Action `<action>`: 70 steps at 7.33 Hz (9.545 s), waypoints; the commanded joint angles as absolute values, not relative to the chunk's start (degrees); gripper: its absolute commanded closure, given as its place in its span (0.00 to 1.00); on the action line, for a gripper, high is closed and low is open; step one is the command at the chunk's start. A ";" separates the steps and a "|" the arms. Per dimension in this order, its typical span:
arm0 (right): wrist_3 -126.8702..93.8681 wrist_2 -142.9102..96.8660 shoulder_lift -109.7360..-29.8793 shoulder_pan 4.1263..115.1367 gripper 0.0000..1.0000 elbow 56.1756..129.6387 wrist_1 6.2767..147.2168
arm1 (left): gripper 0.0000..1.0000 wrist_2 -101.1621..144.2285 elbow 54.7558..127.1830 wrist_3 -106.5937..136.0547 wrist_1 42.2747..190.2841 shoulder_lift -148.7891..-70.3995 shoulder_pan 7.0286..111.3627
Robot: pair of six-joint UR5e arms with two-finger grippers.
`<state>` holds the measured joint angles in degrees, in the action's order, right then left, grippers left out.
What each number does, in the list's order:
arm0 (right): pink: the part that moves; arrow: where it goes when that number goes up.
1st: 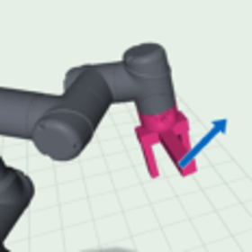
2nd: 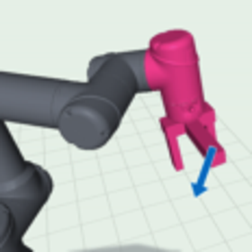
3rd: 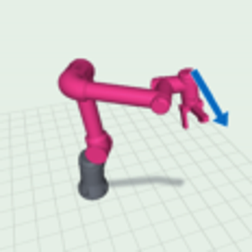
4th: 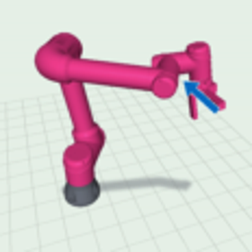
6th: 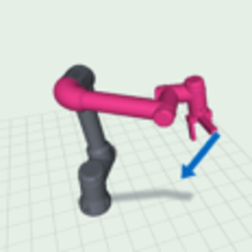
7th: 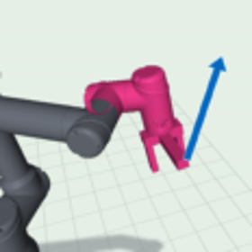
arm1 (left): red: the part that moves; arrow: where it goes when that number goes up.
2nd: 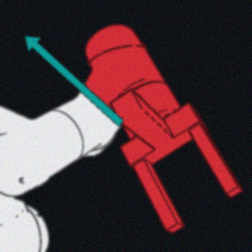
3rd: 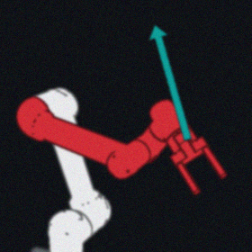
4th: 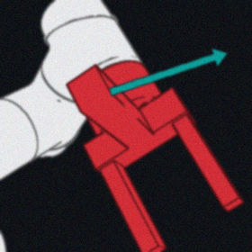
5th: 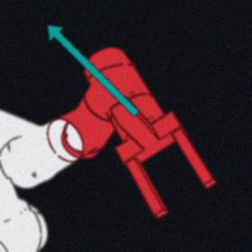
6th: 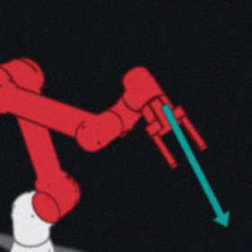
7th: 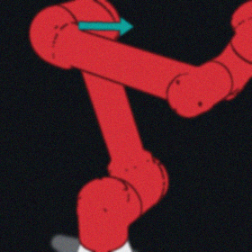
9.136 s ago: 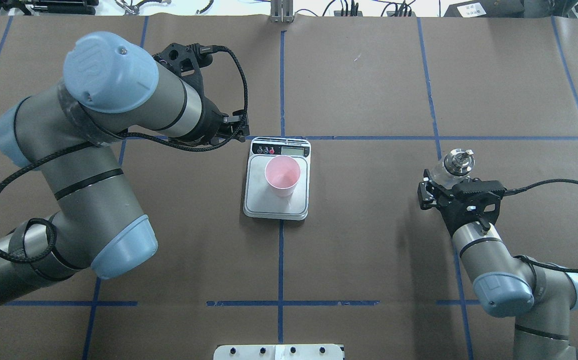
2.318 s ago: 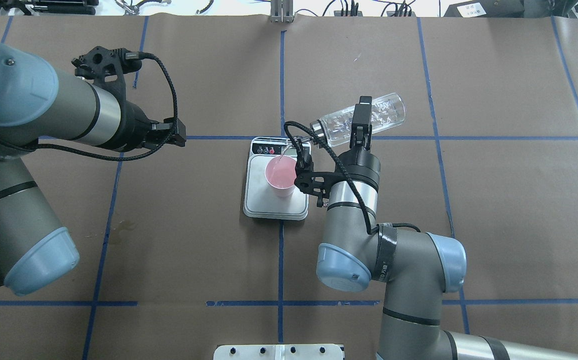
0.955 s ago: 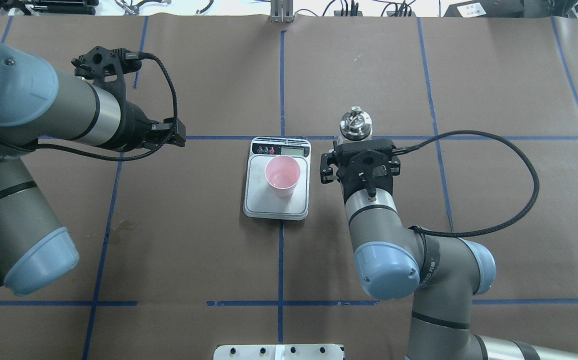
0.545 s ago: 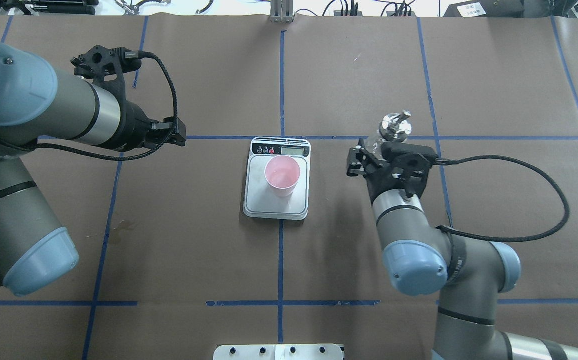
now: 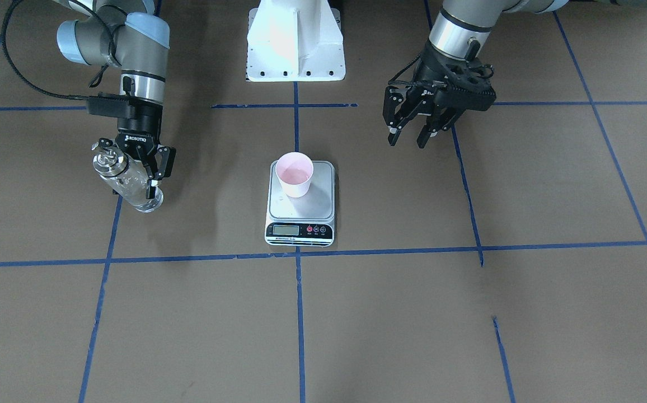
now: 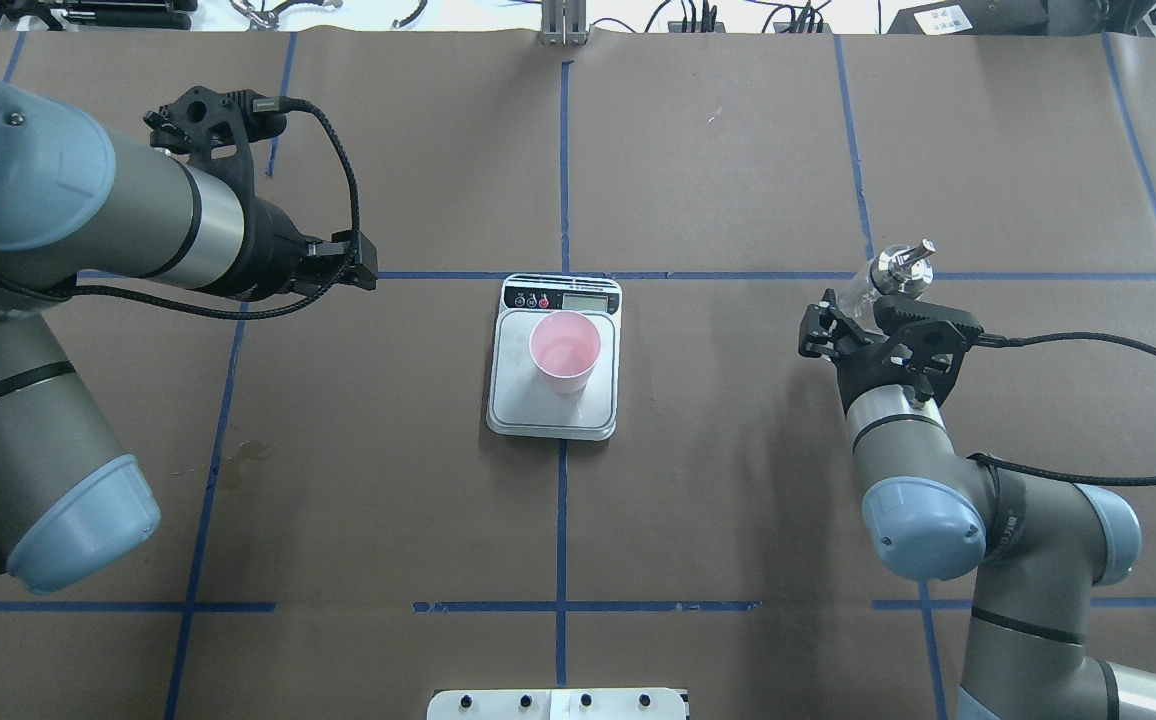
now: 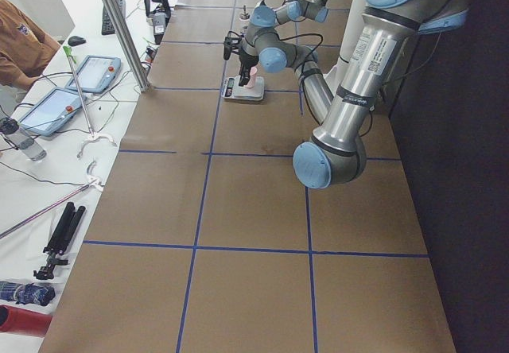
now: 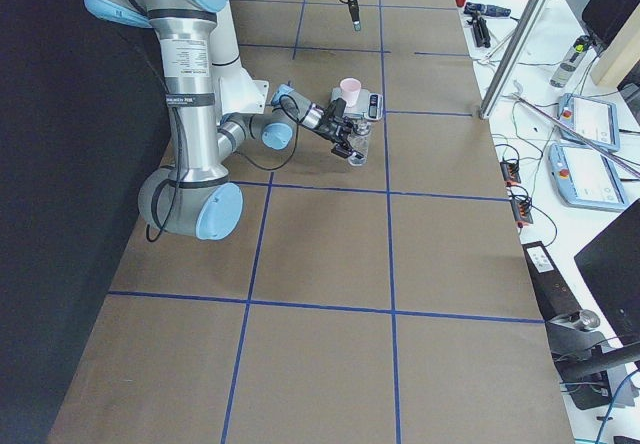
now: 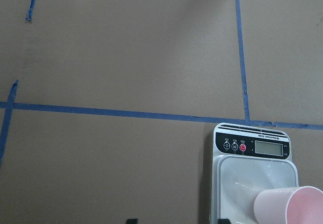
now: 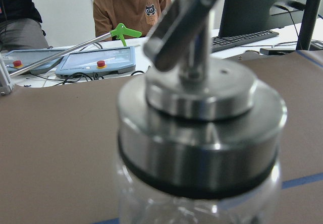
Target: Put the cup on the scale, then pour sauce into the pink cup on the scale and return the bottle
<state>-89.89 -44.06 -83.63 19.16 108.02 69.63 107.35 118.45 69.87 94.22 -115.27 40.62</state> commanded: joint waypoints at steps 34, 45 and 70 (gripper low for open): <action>-71.57 -64.92 -109.51 16.68 0.00 121.65 69.35 | 0.38 114.22 115.59 36.71 94.22 -106.96 52.17; 13.52 -124.99 -86.15 84.46 0.00 104.77 103.47 | 0.00 131.22 87.37 -13.36 93.61 -101.08 92.62; 18.28 -131.92 -87.97 84.64 0.00 93.61 98.72 | 0.00 134.38 96.15 -10.46 80.41 -89.47 90.18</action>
